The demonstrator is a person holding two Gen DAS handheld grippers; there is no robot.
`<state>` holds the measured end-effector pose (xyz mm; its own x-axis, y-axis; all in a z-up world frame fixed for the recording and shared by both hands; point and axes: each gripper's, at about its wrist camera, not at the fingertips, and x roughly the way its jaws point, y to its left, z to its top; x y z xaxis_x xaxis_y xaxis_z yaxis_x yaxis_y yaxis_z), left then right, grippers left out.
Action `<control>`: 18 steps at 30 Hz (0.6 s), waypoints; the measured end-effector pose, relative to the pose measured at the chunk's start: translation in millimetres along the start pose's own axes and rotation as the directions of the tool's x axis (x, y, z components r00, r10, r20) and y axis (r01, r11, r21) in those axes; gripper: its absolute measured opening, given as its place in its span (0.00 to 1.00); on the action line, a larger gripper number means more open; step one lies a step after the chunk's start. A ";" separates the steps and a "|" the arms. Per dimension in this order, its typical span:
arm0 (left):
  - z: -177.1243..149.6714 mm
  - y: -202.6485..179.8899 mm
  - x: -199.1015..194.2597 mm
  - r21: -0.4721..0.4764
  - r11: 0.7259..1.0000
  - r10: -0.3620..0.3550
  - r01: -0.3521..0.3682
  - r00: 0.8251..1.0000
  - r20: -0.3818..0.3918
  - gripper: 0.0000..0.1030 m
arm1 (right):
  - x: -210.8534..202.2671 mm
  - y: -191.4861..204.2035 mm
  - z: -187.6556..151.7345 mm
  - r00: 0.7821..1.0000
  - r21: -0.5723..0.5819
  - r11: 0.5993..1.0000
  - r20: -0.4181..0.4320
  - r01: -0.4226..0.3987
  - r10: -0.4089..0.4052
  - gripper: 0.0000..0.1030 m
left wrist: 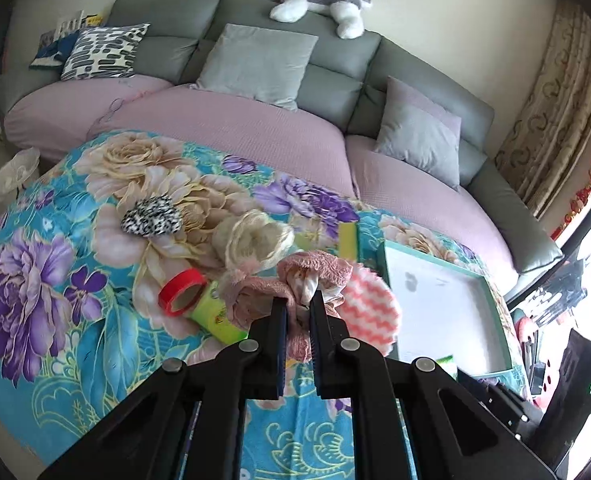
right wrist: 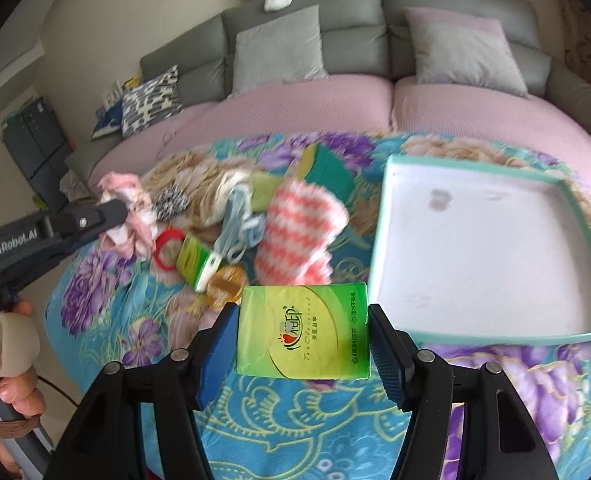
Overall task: Organize soft objects
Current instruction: 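Carry the pink cloth with the left gripper over the white tray while the right carries the tissue pack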
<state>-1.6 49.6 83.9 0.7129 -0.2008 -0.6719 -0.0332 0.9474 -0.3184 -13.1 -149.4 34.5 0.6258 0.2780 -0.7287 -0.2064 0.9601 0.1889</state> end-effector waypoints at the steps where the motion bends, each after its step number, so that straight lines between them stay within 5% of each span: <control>1: 1.7 -3.8 0.3 0.009 1.000 -0.005 0.005 1.000 -0.007 0.10 | -1.8 -5.5 3.4 1.000 0.003 1.000 0.003 0.009 -0.009 0.64; 9: 31.5 -59.1 13.7 0.125 0.990 -0.059 0.065 0.997 -0.050 0.10 | -18.9 -46.2 38.1 0.986 0.051 0.986 0.037 0.160 -0.162 0.64; 15: 46.7 -111.7 34.9 0.192 0.970 -0.138 0.146 0.989 -0.055 0.10 | -29.8 -94.4 54.0 0.954 0.140 0.950 0.072 0.278 -0.290 0.64; 18: 44.0 -132.4 55.0 0.187 0.961 -0.189 0.203 0.978 -0.090 0.10 | -25.5 -118.3 53.2 0.919 0.184 0.908 0.052 0.376 -0.391 0.64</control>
<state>72.8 -75.9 118.5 0.6404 -0.3981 -0.6568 0.2440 0.9163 -0.3175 35.3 -268.4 65.8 0.6950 -0.1184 -0.7092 0.1865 0.9823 0.0187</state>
